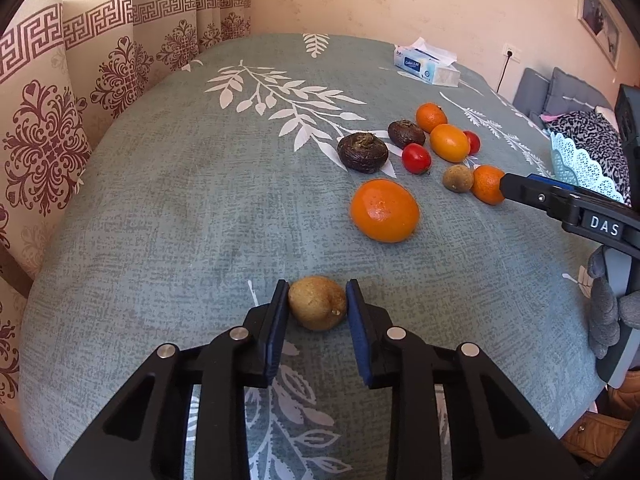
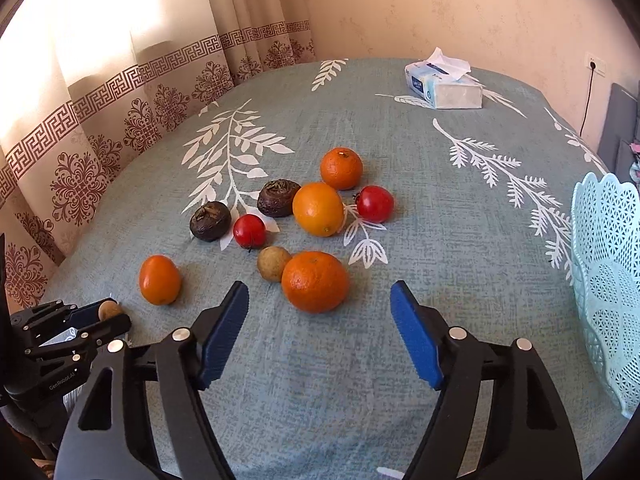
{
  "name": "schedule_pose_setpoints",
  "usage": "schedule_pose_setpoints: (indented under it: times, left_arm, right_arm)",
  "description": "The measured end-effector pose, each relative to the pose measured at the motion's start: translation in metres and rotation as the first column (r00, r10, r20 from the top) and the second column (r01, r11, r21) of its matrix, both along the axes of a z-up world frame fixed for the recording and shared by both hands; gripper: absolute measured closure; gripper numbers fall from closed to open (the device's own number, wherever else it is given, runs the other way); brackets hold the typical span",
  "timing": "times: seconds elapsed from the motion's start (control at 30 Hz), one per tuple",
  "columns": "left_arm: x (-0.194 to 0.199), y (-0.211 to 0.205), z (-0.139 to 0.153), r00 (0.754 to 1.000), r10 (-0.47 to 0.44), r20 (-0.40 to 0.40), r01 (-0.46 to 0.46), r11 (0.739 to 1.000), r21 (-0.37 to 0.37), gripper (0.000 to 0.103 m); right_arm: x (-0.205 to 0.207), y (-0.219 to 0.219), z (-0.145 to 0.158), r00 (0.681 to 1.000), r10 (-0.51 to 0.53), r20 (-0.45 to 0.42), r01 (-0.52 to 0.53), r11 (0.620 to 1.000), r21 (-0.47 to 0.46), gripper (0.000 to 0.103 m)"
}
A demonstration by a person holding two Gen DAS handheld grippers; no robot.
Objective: Organize fruits
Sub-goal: 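Grasp the brown kiwi with the left tool while the right tool grasps the large orange, then carry the kiwi toward the blue basket while the right tool drops the orange inside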
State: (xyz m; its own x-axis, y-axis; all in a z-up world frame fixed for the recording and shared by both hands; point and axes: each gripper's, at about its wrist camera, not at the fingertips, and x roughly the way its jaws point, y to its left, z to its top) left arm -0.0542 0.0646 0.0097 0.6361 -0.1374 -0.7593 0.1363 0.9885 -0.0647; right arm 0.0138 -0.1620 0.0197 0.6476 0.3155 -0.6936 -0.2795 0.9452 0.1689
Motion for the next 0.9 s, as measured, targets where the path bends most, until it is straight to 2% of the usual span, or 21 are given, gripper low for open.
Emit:
schedule_pose_setpoints:
  times: [0.13, 0.37, 0.63, 0.9]
  left_arm:
    - [-0.001, 0.0, 0.001, 1.0, -0.006, 0.0, 0.006, 1.0, -0.007, 0.074]
    - [-0.003, -0.002, 0.007, 1.0, -0.018, 0.011, 0.018, 1.0, -0.021, 0.074]
    - [-0.005, -0.004, 0.014, 1.0, -0.017, 0.025, 0.018, 1.0, -0.023, 0.074]
    - [-0.006, -0.011, 0.024, 0.999, -0.022, 0.044, 0.023, 1.0, -0.02, 0.074]
  right_arm:
    - [0.014, 0.003, -0.005, 1.0, 0.01, -0.027, -0.01, 1.0, 0.005, 0.037]
    - [0.028, 0.008, -0.016, 0.995, 0.039, -0.087, -0.038, 0.999, 0.008, 0.062]
    - [0.018, 0.004, -0.007, 0.998, 0.04, -0.057, -0.039, 0.999, 0.016, 0.062]
    - [-0.005, -0.026, 0.014, 1.0, -0.009, -0.005, 0.009, 0.999, 0.033, 0.062]
